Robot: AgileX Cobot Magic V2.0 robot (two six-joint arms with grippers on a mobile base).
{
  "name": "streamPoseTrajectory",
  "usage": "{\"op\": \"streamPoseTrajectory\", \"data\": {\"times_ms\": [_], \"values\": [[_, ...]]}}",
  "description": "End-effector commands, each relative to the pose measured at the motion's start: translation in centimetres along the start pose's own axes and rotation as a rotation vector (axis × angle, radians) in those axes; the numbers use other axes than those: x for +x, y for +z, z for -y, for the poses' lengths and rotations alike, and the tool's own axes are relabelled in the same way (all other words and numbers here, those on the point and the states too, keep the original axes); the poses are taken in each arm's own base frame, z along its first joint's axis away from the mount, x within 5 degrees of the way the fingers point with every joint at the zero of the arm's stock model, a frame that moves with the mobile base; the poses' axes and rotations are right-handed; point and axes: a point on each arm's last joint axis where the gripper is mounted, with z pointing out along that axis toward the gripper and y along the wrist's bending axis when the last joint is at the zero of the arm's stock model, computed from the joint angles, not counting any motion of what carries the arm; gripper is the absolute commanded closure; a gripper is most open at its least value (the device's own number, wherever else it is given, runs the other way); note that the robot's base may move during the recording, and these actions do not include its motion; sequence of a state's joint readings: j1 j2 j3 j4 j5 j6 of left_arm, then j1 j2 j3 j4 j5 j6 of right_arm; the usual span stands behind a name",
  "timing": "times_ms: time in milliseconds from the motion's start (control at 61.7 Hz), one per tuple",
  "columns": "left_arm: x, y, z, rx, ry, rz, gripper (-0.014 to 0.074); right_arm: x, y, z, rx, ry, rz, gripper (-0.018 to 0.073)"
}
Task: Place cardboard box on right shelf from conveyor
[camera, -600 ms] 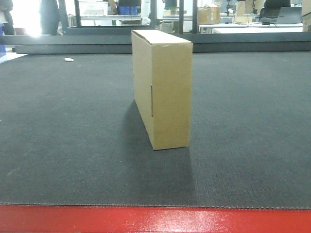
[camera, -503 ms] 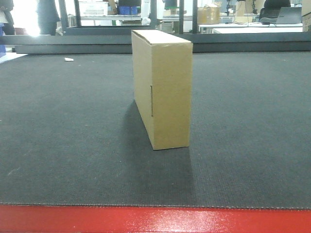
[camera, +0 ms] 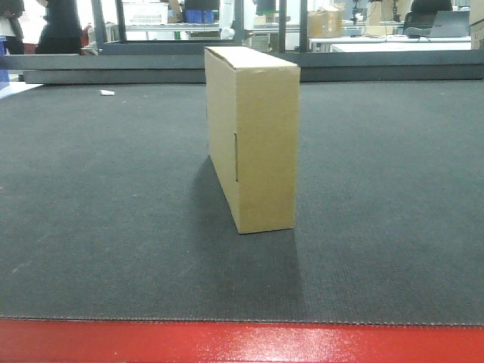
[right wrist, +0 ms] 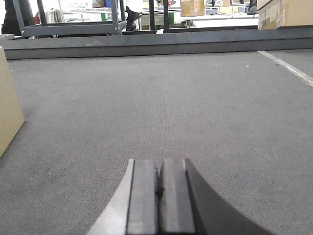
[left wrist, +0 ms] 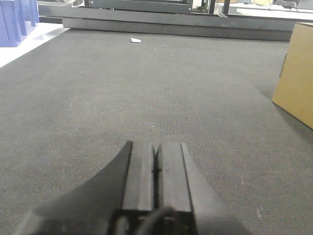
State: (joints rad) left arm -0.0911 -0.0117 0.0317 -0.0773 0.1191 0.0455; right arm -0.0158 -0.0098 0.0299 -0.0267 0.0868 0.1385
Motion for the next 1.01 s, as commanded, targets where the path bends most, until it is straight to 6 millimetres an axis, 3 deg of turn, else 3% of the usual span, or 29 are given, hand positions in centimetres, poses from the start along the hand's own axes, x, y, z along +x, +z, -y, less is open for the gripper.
{"op": "streamPoseTrajectory", "data": {"times_ms": [0,357,503,665,794,989], "values": [[-0.6,-0.1,0.0,-0.002,-0.005,0.095,0.0713,-1.1,-0.2,-0.1,-0.016,-0.006,0.110,0.0493],[-0.6,-0.1,0.0,-0.002,-0.005,0.095,0.0713,-1.9,-0.3,-0.3,-0.027,-0.005,0.191,0.0493],[-0.6,-0.1,0.0,-0.002,-0.005,0.095,0.0713,-5.3,-1.2,-0.6,-0.040,-0.005,0.304,0.0493],[-0.6,-0.1,0.0,-0.002,-0.005,0.095,0.0712,-9.6,-1.8,-1.1,-0.040,-0.005,0.319,0.0475],[-0.6,-0.1,0.0,-0.002,-0.005,0.095,0.0713,-12.5,-0.4,-1.4,-0.034,-0.005,0.272,0.0323],[-0.6,-0.1,0.0,-0.002,-0.005,0.095,0.0713,-15.0,3.3,-2.0,-0.046,-0.010,0.163,-0.0025]]}}
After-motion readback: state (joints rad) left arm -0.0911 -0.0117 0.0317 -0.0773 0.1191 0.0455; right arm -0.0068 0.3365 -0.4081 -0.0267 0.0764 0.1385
